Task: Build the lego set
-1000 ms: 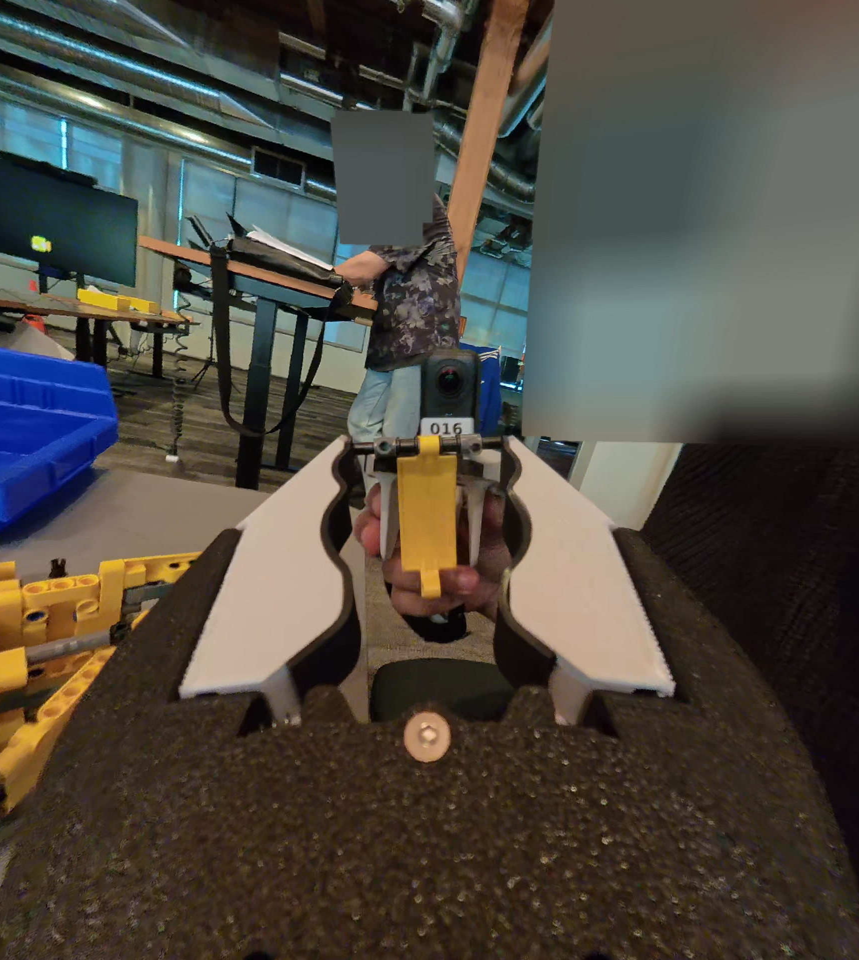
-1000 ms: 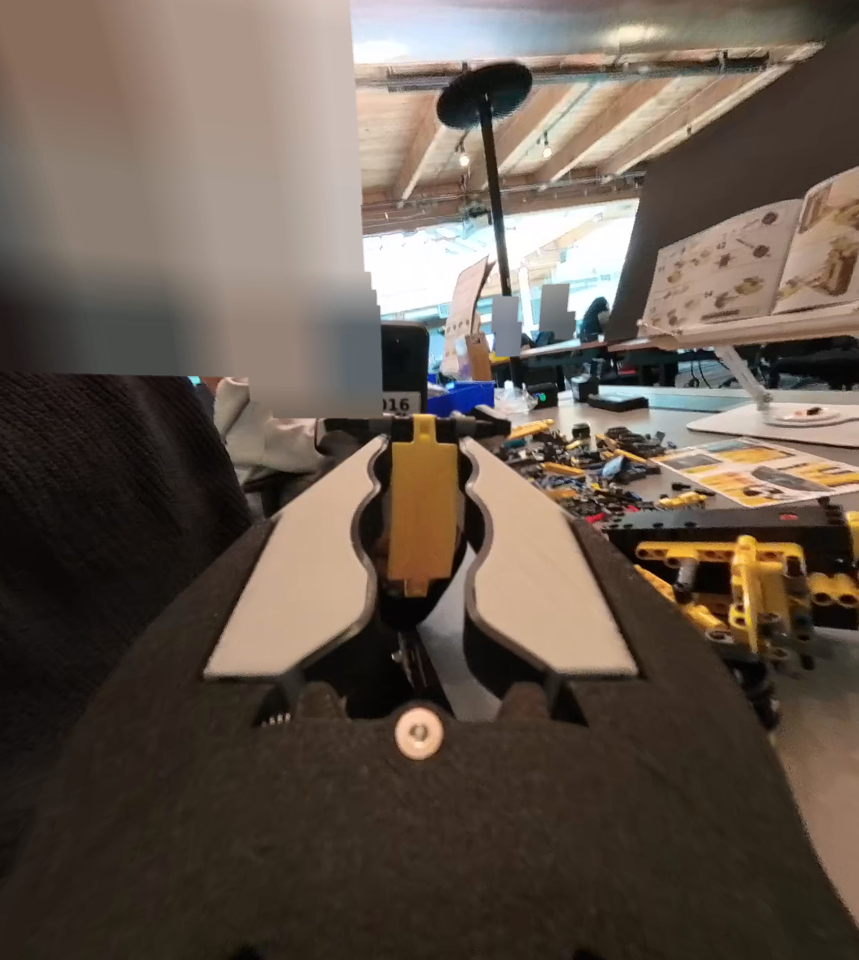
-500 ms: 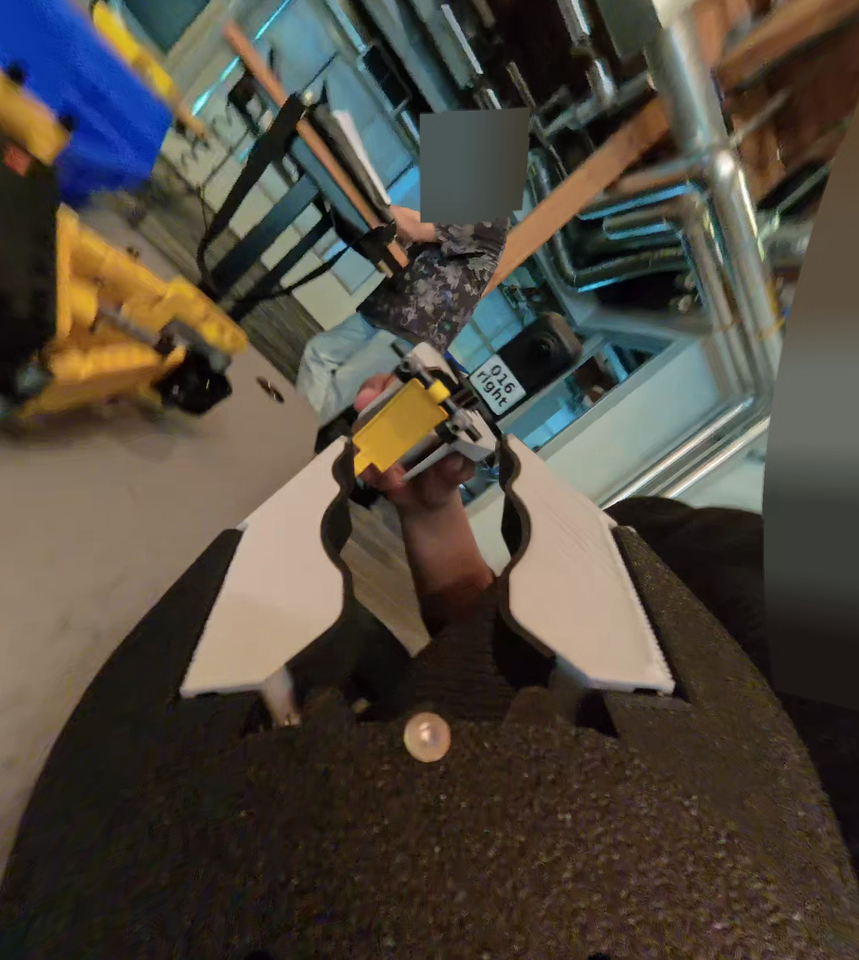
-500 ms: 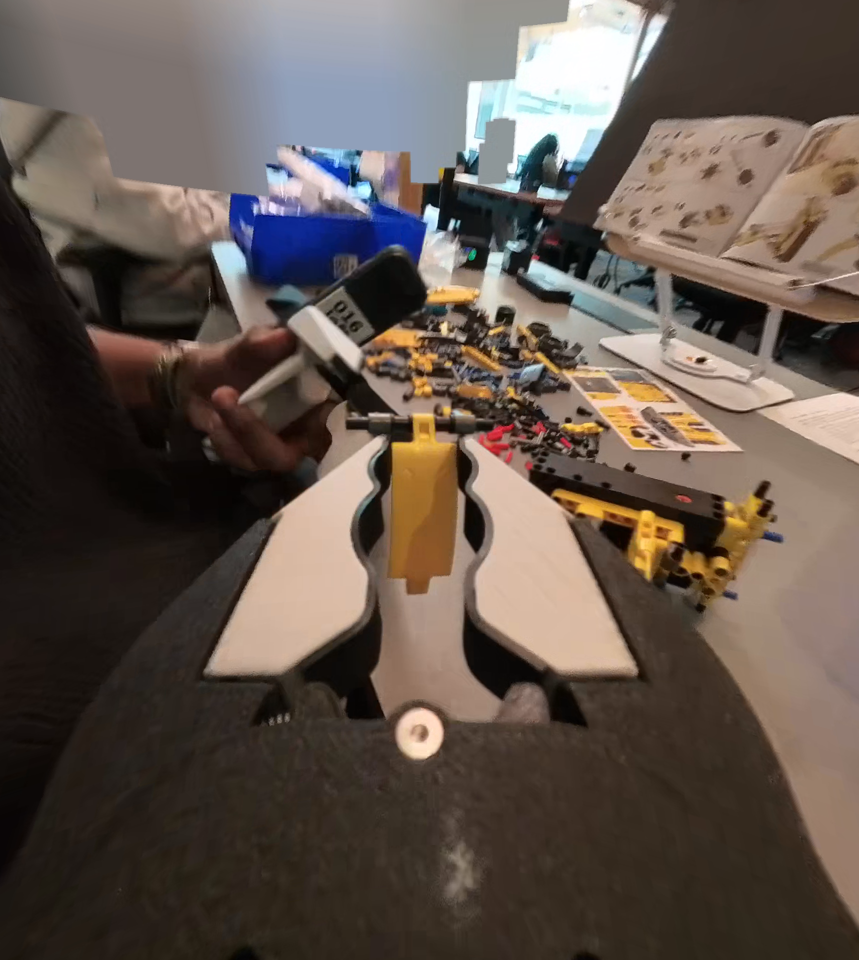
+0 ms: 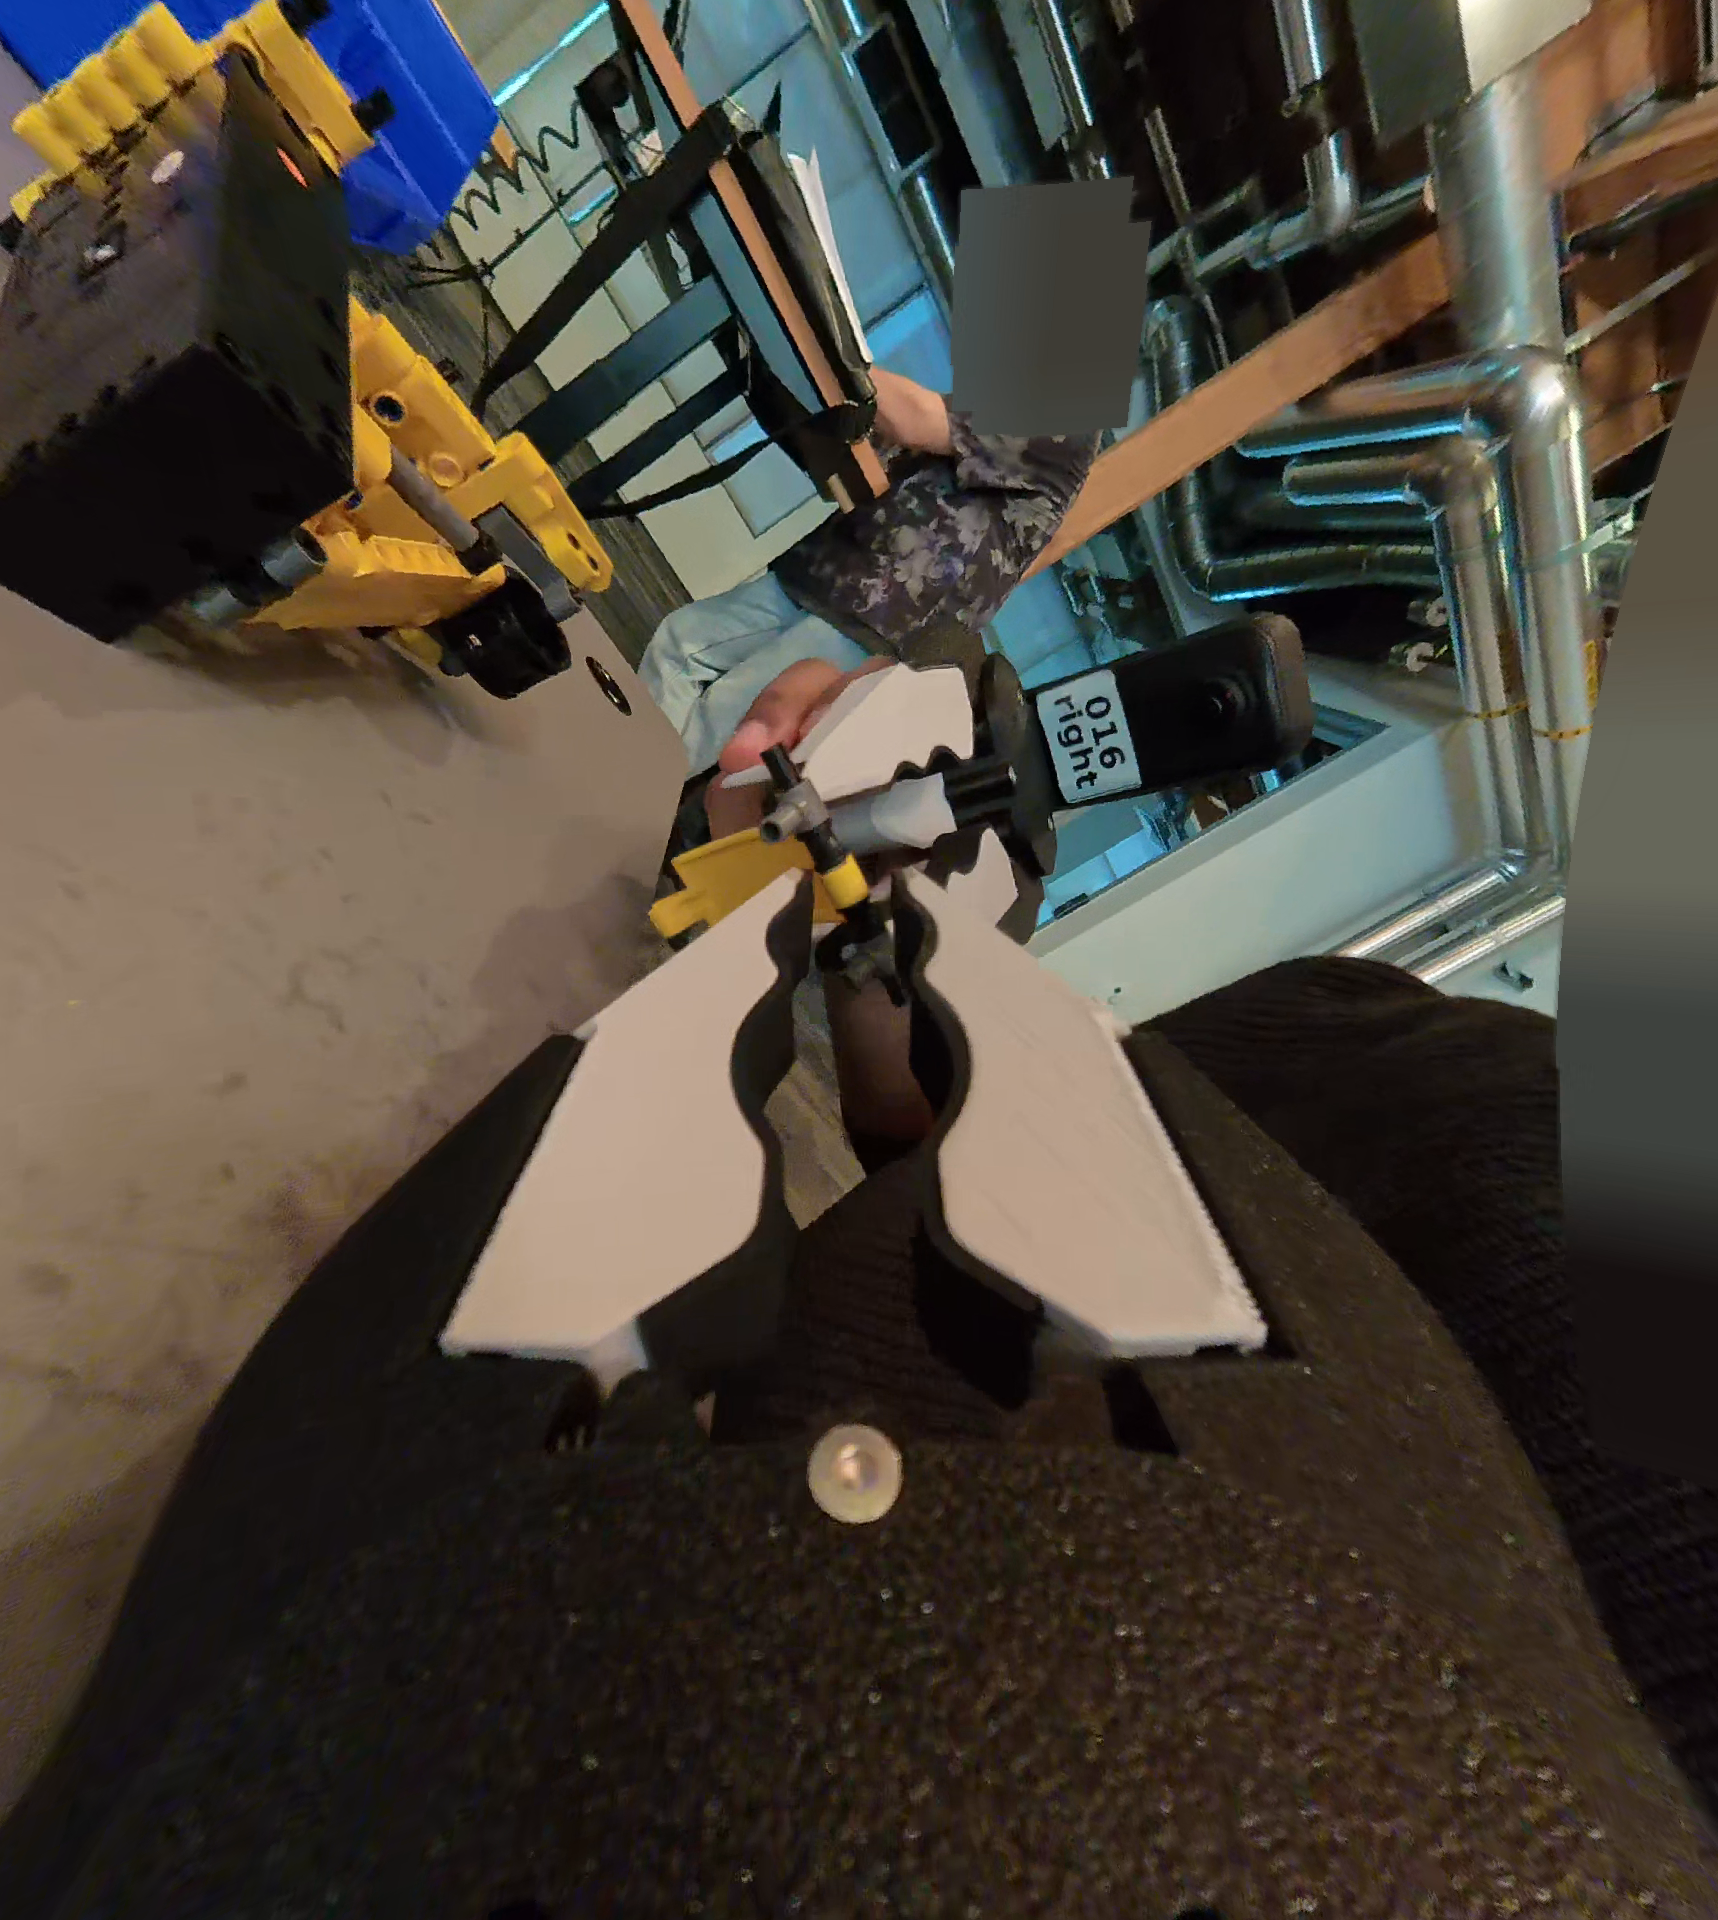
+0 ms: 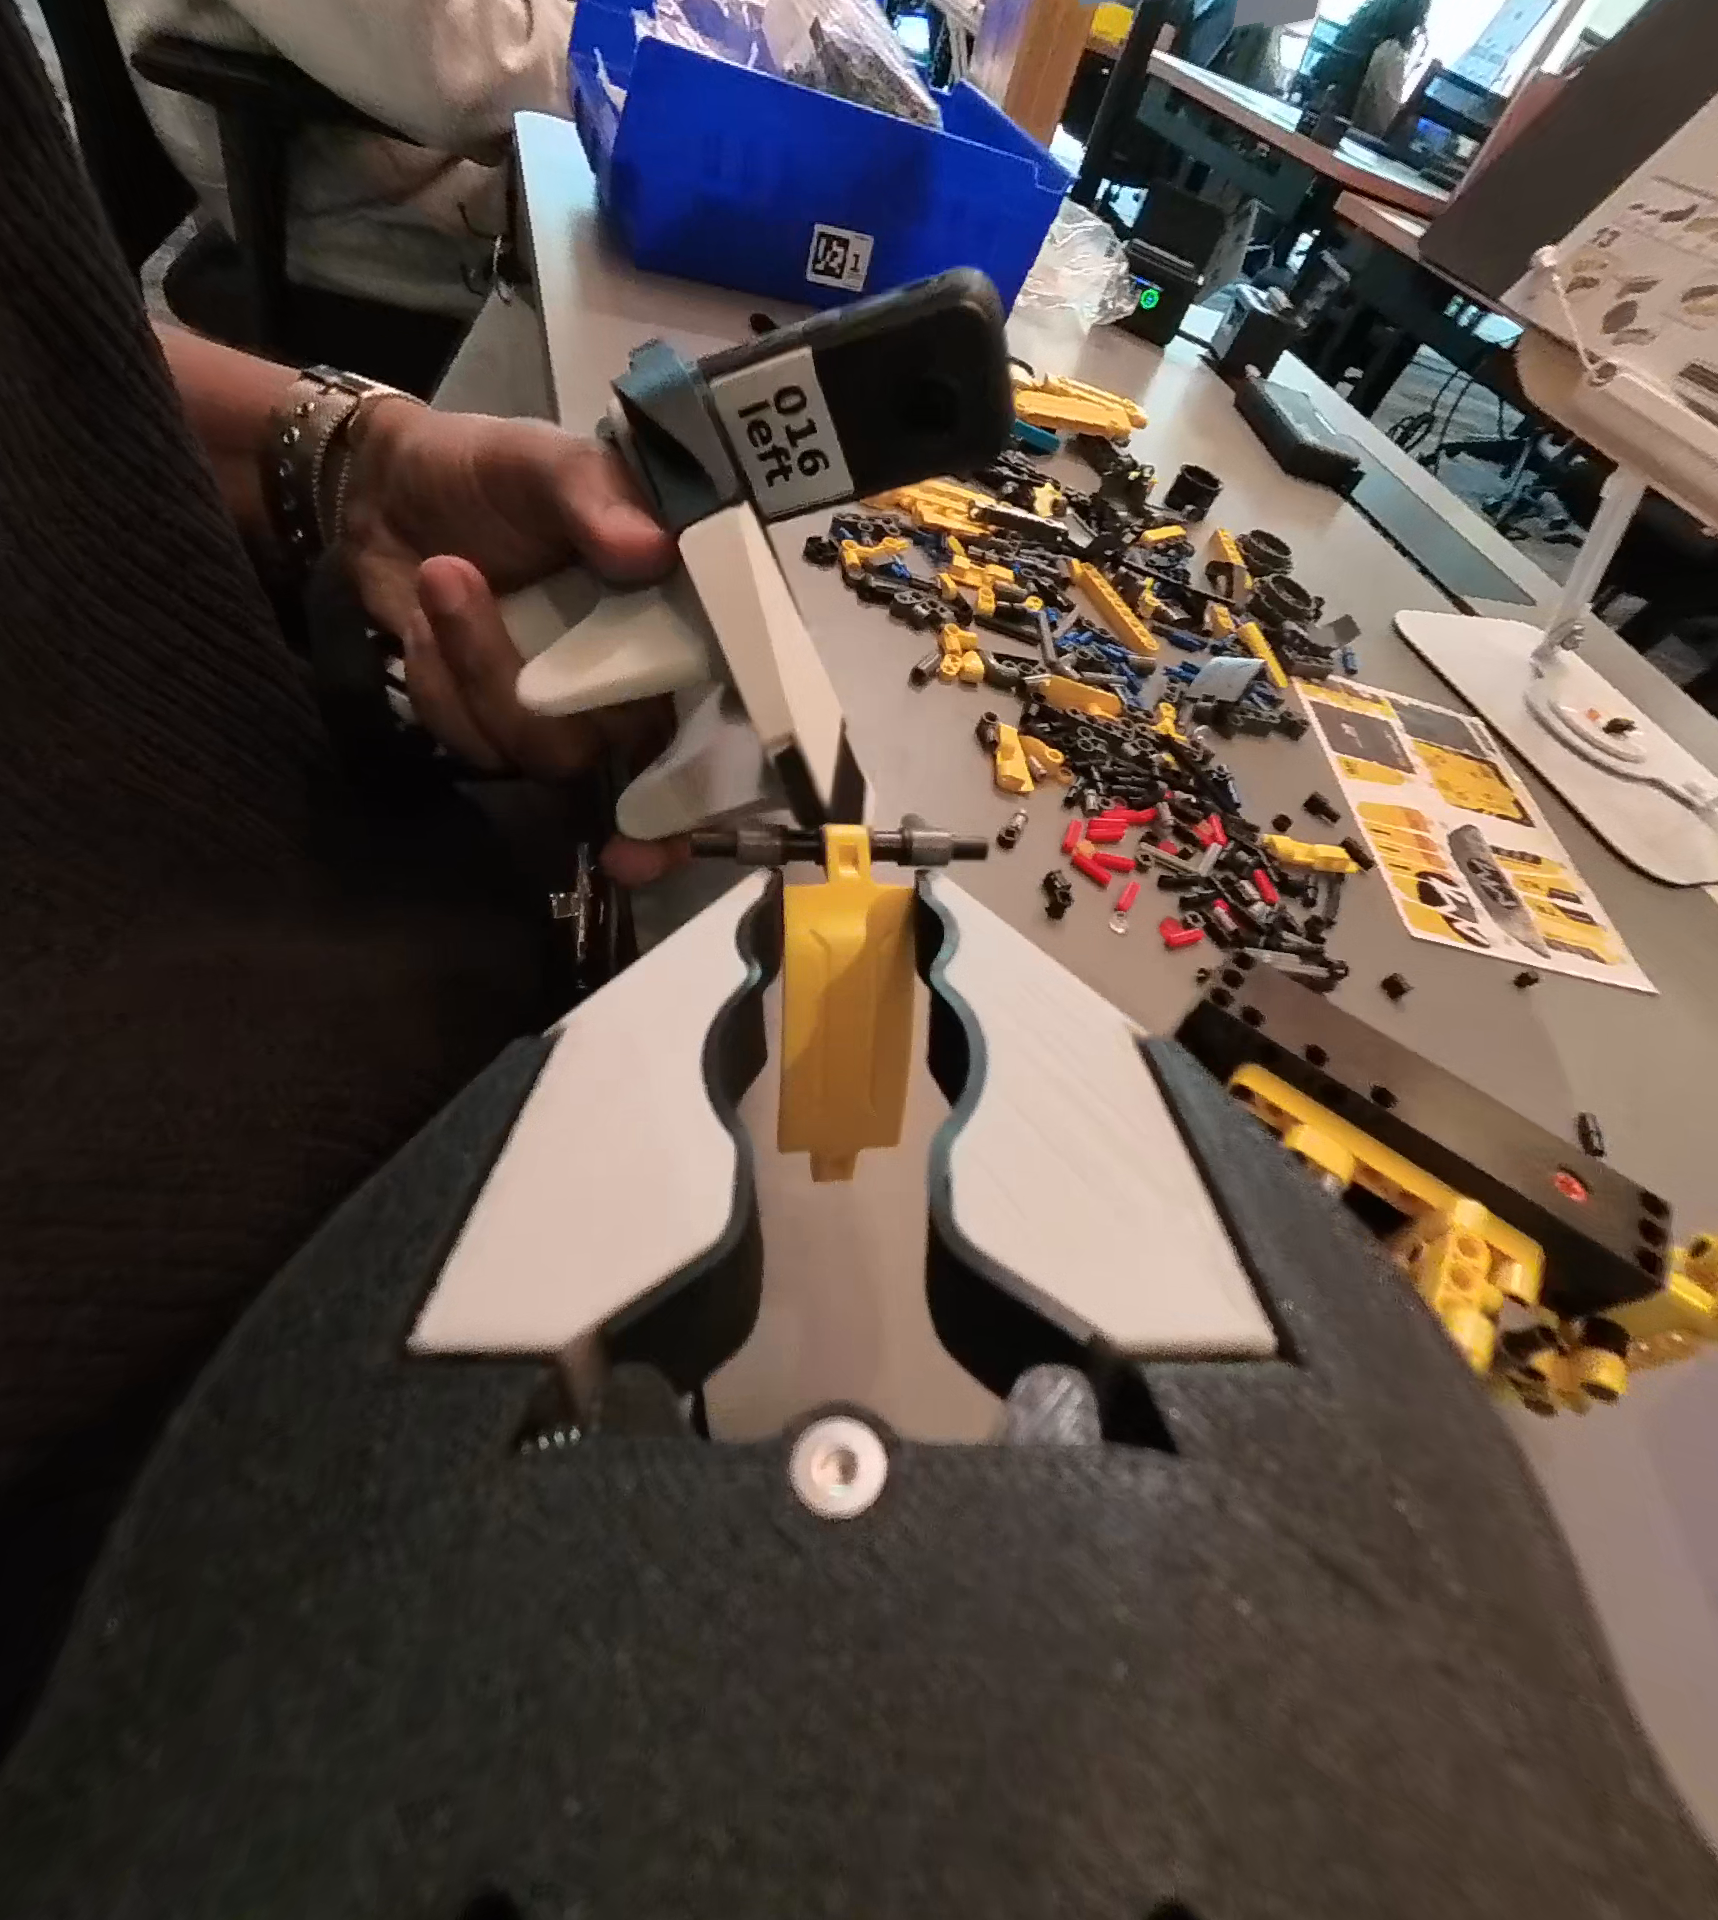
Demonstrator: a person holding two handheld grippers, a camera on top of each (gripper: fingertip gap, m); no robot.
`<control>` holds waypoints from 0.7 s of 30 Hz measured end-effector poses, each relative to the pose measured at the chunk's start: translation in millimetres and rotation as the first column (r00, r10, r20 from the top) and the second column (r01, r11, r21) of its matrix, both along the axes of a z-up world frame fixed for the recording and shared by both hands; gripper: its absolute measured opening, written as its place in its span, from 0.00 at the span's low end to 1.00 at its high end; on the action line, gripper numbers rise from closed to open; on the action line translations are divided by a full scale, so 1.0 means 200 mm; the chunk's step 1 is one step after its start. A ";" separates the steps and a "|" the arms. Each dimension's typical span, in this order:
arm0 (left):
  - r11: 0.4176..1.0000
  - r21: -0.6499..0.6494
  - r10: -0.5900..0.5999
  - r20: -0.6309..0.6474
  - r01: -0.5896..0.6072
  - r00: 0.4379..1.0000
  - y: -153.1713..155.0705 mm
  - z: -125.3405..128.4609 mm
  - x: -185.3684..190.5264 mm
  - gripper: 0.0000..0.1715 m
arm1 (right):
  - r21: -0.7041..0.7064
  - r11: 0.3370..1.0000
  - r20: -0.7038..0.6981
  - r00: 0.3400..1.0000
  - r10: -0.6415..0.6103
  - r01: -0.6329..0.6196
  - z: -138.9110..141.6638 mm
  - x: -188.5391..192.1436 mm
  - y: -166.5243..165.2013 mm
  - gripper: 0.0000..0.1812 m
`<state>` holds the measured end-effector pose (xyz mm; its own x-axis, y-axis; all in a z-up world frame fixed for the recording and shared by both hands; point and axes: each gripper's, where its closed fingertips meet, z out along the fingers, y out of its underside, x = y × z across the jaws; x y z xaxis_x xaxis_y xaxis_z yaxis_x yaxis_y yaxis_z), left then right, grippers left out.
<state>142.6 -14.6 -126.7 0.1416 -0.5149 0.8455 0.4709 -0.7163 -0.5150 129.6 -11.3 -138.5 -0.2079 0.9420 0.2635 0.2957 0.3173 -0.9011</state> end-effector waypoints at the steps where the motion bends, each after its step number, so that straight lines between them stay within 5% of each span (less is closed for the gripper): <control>1: 1.000 0.007 -0.010 -0.014 0.010 1.000 -0.01 0.00 0.01 0.09 | 0.002 1.000 0.002 1.000 0.009 -0.009 -0.01 -0.01 0.00 0.14; 21: 0.999 -0.036 -0.039 0.017 0.039 0.999 -0.01 -0.01 0.00 0.04 | 0.032 0.999 -0.017 1.000 0.024 -0.024 -0.03 -0.01 0.00 0.17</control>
